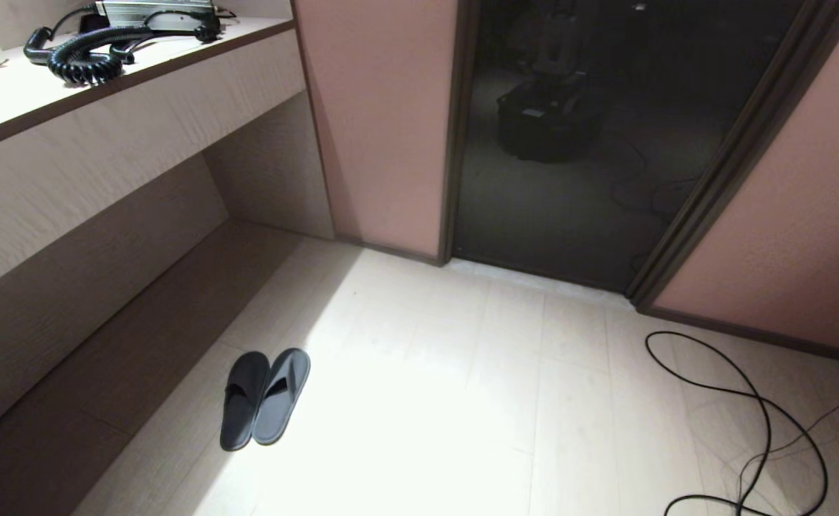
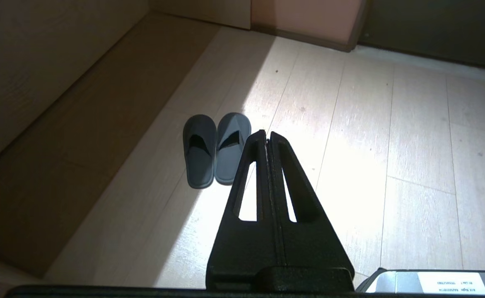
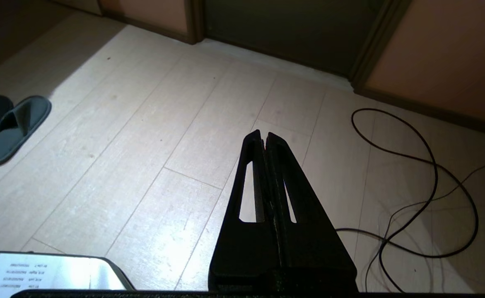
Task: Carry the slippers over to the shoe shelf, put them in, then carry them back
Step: Pick up the slippers on the floor
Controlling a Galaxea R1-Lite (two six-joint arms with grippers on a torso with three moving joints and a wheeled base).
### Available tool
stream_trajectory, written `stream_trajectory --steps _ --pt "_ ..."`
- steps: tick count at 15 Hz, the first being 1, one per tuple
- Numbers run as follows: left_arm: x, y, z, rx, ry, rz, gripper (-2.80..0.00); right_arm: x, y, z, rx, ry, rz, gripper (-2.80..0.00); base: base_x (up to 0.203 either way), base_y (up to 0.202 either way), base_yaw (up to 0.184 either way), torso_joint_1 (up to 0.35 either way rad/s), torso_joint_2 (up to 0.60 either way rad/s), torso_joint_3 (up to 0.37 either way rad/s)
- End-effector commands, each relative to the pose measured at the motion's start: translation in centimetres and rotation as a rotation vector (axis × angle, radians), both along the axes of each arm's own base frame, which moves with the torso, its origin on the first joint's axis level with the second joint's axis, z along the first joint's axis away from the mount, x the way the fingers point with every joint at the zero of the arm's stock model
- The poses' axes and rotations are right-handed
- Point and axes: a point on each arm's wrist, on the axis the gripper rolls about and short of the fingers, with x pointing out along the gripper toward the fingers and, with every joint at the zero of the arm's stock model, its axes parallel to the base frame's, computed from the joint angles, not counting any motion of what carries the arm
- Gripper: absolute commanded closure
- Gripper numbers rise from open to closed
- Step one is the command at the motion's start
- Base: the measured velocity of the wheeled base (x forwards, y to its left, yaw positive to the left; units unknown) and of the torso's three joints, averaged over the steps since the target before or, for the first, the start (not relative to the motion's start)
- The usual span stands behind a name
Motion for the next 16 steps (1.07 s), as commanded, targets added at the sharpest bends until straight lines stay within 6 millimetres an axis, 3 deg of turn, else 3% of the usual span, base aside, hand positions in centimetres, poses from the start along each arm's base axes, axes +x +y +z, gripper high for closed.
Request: stream_trajectory --steps 1,16 --pt "0.07 0.00 -0.20 0.000 0.007 0.000 0.00 0.01 0.00 0.00 -0.001 0.001 0.000 0.00 0.000 0.000 0.000 0.004 0.00 -0.195" --pt "0.07 0.00 -0.21 0.000 0.009 0.000 0.00 0.00 0.00 0.00 -0.008 0.000 0.002 0.00 0.000 0.000 0.000 0.002 0.00 -0.198"
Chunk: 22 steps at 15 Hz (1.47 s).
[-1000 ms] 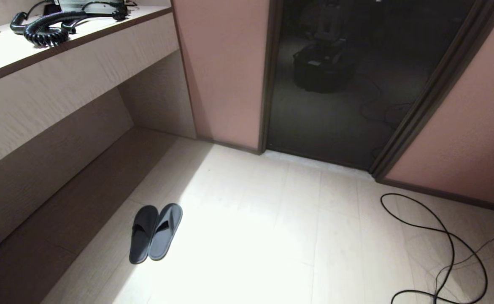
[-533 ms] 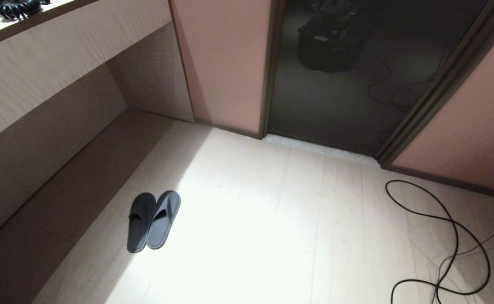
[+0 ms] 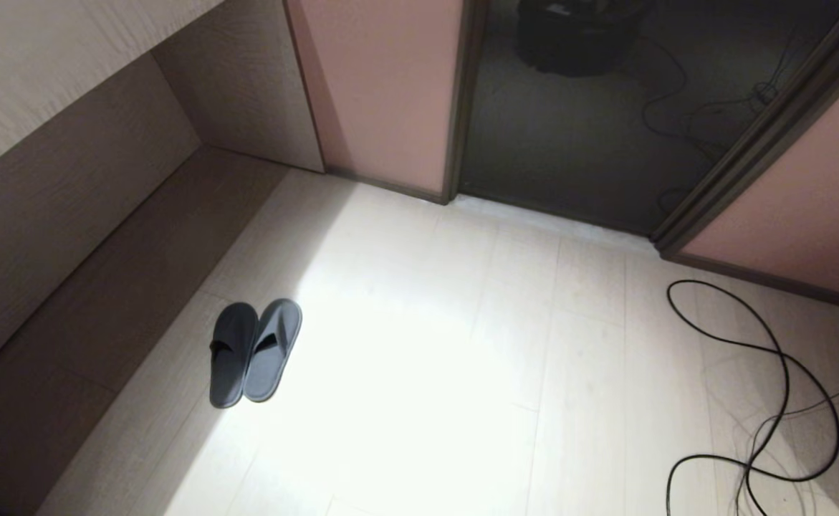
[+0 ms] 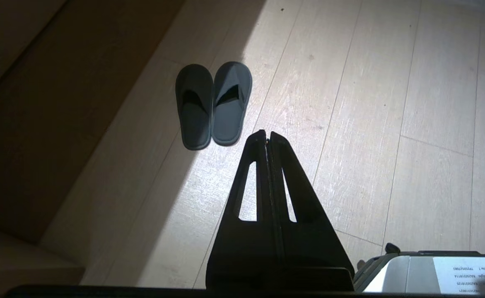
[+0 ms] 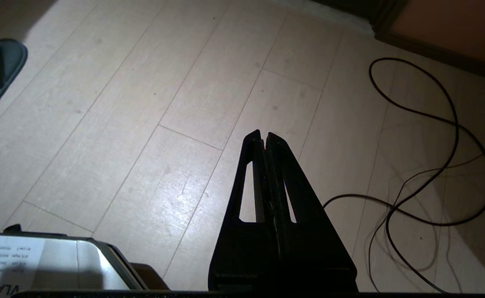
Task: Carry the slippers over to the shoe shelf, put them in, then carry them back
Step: Pick up the slippers on the floor
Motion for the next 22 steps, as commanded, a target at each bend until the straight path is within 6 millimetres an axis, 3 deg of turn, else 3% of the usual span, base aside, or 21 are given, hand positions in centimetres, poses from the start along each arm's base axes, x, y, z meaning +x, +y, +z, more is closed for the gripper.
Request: stream_trajectory --steps 1,22 --pt "0.07 0.00 -0.21 -0.001 0.009 0.000 0.00 0.00 0.00 0.00 -0.001 0.000 0.001 0.00 0.000 0.000 0.000 0.003 0.00 -0.205" --pt "0.07 0.00 -0.20 -0.001 0.008 0.000 0.00 0.00 0.01 -0.01 -0.008 0.001 0.003 0.00 0.000 0.000 0.000 0.003 0.00 -0.199"
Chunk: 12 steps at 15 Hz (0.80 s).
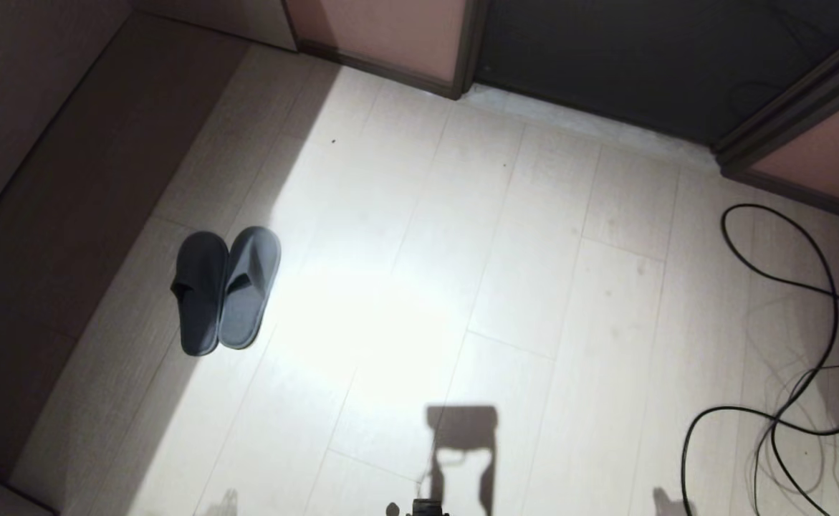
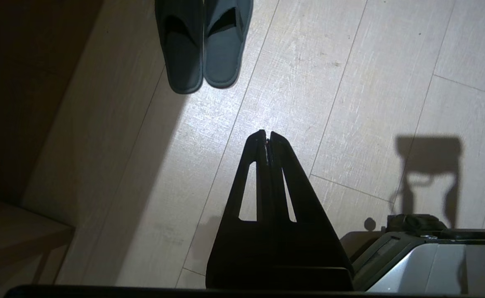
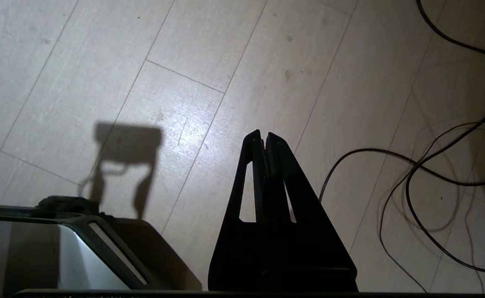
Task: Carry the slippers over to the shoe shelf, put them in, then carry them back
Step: Pick up the slippers on the floor
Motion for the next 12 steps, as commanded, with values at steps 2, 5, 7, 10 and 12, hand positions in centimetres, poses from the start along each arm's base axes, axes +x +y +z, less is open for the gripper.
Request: stream_trajectory --steps 2,5,7,10,12 --pt "0.07 0.00 -0.21 -0.001 0.009 0.000 0.00 0.00 0.00 -0.02 -0.001 0.001 0.001 0.00 0.000 0.000 0.000 0.002 0.00 -0.197" --pt "0.07 0.00 -0.21 -0.003 0.009 0.000 0.00 0.00 0.00 -0.03 -0.001 0.002 0.002 0.00 0.000 0.000 0.000 0.003 0.00 -0.195" --pt "0.07 0.00 -0.21 -0.003 0.009 0.000 0.00 0.00 0.00 -0.03 -0.001 0.002 0.002 0.00 0.000 0.000 0.000 -0.001 0.01 -0.196" --pt "0.07 0.00 -0.21 -0.003 0.009 0.000 0.00 0.00 0.00 -0.01 -0.001 0.000 0.002 0.00 0.000 0.000 0.000 0.001 0.00 -0.199" --pt "0.07 0.00 -0.21 -0.003 0.009 0.000 0.00 0.00 0.00 -0.03 -0.001 0.002 0.002 0.00 0.000 0.000 0.000 0.002 0.00 -0.196"
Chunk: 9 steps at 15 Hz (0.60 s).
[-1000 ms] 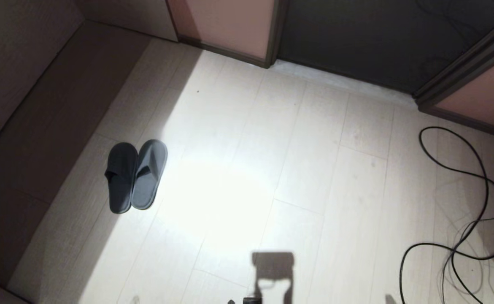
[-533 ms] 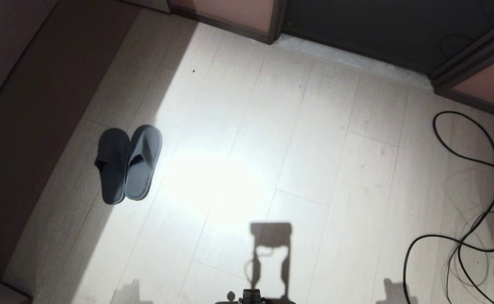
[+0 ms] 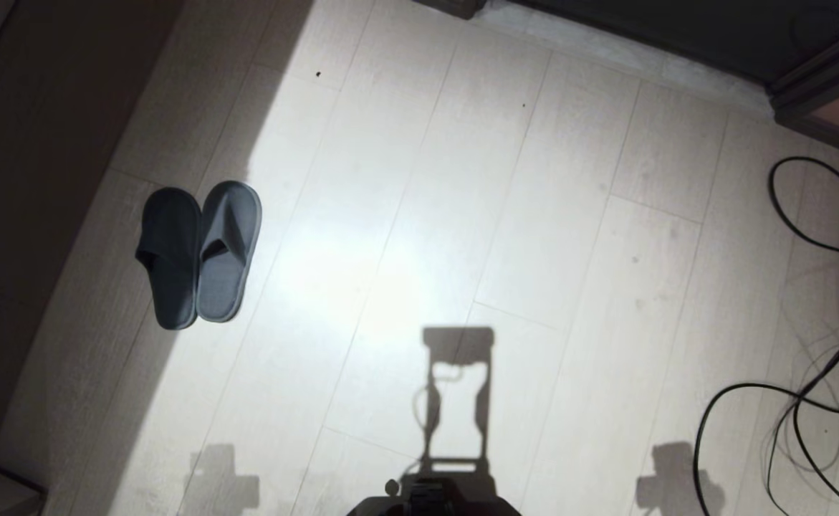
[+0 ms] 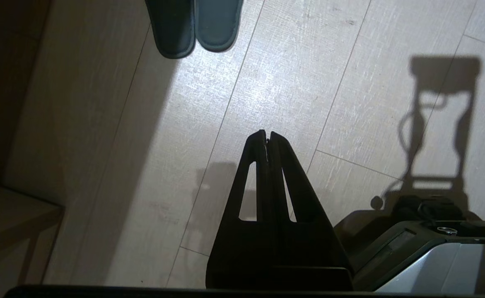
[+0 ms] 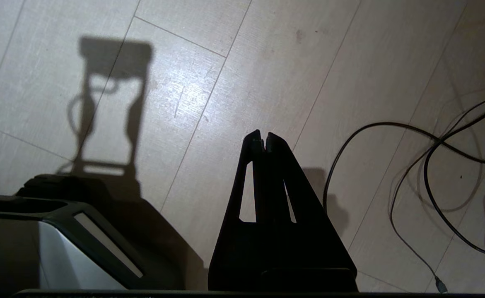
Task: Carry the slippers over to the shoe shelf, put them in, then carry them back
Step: Pick up the slippers on the floor
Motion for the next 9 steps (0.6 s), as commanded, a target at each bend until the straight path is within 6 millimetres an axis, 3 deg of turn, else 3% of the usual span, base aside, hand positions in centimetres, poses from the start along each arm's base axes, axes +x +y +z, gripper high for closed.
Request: stream_trajectory --steps 1,9 --pt "0.07 0.00 -0.21 -0.001 0.009 0.000 0.00 0.00 0.00 -0.01 -0.001 0.000 0.001 0.00 0.000 0.000 0.000 0.002 0.00 -0.210" --pt "0.07 0.00 -0.21 -0.002 0.009 0.000 0.00 0.00 0.00 -0.01 -0.001 0.000 0.001 0.00 0.000 0.000 0.000 0.001 0.00 -0.199"
